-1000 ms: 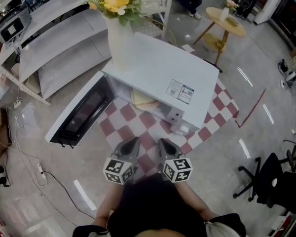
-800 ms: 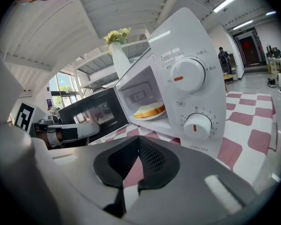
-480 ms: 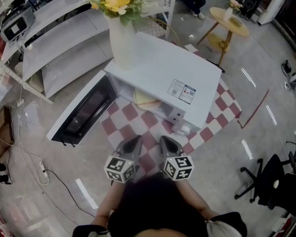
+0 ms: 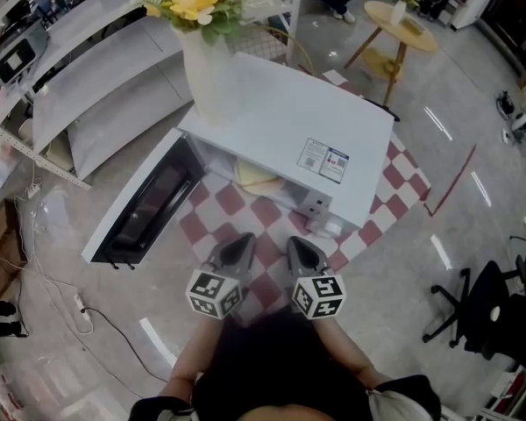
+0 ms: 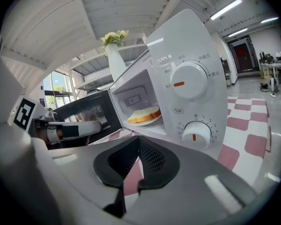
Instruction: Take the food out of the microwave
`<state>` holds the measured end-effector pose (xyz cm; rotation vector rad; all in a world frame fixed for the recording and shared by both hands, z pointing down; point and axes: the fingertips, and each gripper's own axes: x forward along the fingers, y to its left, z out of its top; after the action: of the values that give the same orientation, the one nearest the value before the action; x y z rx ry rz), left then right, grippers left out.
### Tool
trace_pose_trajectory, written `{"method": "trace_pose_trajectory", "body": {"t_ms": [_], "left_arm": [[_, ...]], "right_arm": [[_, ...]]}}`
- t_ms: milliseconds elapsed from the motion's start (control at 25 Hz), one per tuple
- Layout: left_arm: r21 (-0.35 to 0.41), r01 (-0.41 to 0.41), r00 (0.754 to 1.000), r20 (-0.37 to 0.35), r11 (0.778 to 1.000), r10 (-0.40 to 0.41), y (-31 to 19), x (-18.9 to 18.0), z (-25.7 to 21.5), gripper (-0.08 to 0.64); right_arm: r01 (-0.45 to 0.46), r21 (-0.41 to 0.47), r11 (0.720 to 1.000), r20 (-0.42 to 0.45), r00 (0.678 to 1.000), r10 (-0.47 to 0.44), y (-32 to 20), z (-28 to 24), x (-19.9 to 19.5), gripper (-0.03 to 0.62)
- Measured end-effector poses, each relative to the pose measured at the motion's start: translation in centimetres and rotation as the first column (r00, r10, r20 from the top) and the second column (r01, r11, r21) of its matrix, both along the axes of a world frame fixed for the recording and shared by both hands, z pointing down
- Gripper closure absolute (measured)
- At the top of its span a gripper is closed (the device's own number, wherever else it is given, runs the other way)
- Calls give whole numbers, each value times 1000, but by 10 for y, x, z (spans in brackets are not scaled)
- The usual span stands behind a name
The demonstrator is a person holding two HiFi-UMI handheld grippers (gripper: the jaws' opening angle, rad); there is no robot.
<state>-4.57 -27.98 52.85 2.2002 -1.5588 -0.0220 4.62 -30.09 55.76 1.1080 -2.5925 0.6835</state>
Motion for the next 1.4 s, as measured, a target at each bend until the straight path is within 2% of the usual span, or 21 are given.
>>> {"method": "trace_pose_trajectory", "body": {"t_ms": [200,520,760,1000,1280,1400], "left_arm": [[-2,-10,1000,-15,1000,10,-12,-6,3,549],[-19,22,991,-130,1000,-24,-33,-15,10,549],[-50,35,982,-185,998,-44,-47,-17,20,549],[-114,40,938,-338,993,-77,-60,-17,32,549],[-171,75,897,-419,983,-141,-76,-23,46,549],[-193,68,865,-478,979,-154,-83,-22,51,551]], "right_arm": [[-14,17,1000,-16,1000,14,-3,1,-3,592],[-38,34,999,-25,999,39,-10,5,-7,592],[-57,35,998,-31,998,58,-15,9,-7,592],[-71,24,997,-37,997,72,-19,14,-6,592],[-93,-4,996,-26,995,93,-22,20,-7,592],[-95,-14,995,-30,995,95,-22,24,-8,592]]}}
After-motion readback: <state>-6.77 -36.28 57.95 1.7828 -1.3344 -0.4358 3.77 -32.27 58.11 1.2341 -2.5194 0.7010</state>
